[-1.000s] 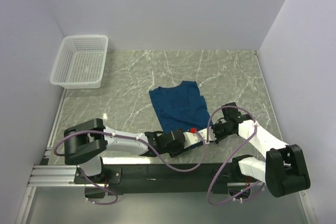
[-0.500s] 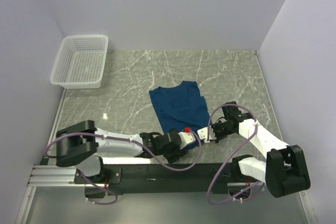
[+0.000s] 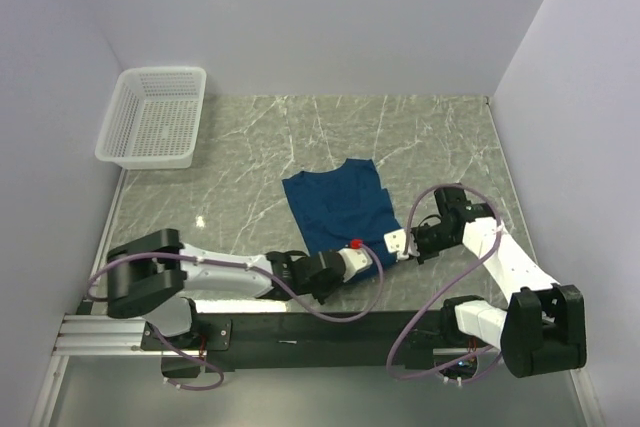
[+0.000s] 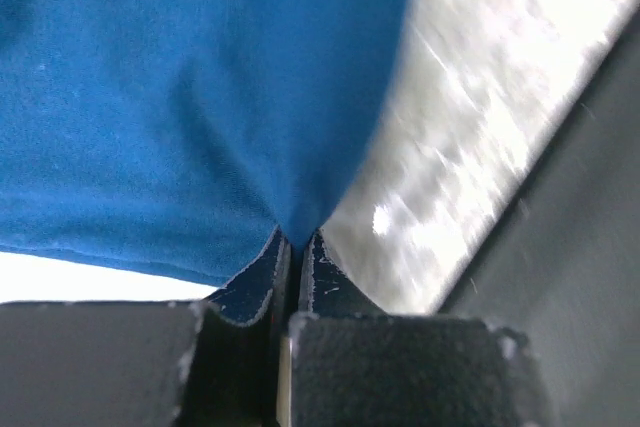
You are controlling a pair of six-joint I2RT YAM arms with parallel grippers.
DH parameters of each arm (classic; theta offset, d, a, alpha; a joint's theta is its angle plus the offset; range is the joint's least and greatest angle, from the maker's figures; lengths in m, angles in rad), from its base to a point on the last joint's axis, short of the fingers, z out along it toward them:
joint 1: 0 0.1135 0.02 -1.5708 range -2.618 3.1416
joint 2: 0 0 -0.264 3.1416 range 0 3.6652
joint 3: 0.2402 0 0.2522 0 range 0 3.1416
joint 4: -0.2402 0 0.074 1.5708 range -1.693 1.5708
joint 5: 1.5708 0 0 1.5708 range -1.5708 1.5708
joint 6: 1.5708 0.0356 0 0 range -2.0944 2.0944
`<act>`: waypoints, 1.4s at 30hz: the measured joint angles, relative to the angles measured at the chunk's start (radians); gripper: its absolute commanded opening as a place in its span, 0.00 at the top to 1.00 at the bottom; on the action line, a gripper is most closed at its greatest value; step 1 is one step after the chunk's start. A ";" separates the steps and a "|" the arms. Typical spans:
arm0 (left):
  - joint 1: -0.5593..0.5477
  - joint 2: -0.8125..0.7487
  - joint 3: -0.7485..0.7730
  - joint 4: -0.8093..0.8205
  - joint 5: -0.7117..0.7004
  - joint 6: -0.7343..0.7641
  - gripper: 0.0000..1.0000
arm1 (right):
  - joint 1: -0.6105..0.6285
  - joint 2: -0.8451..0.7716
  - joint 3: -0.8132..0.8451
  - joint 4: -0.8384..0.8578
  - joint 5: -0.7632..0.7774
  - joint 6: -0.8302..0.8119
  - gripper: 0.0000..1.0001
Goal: Fold and stack the t-shirts
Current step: Fold the tshirt
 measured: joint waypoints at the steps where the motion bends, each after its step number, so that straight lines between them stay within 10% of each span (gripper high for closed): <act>1: 0.005 -0.026 -0.018 -0.001 0.022 0.000 1.00 | -0.008 0.002 0.023 -0.029 -0.014 -0.005 1.00; 13: 0.417 -0.250 -0.128 0.085 0.401 -0.023 1.00 | 0.006 0.238 0.402 -0.111 -0.162 0.248 1.00; 25: 0.929 0.181 0.423 -0.008 0.566 0.008 1.00 | 0.200 0.773 0.963 0.322 0.096 0.957 1.00; 42: 0.973 0.307 0.476 -0.099 0.547 -0.002 1.00 | 0.204 1.042 1.181 0.375 0.291 1.205 1.00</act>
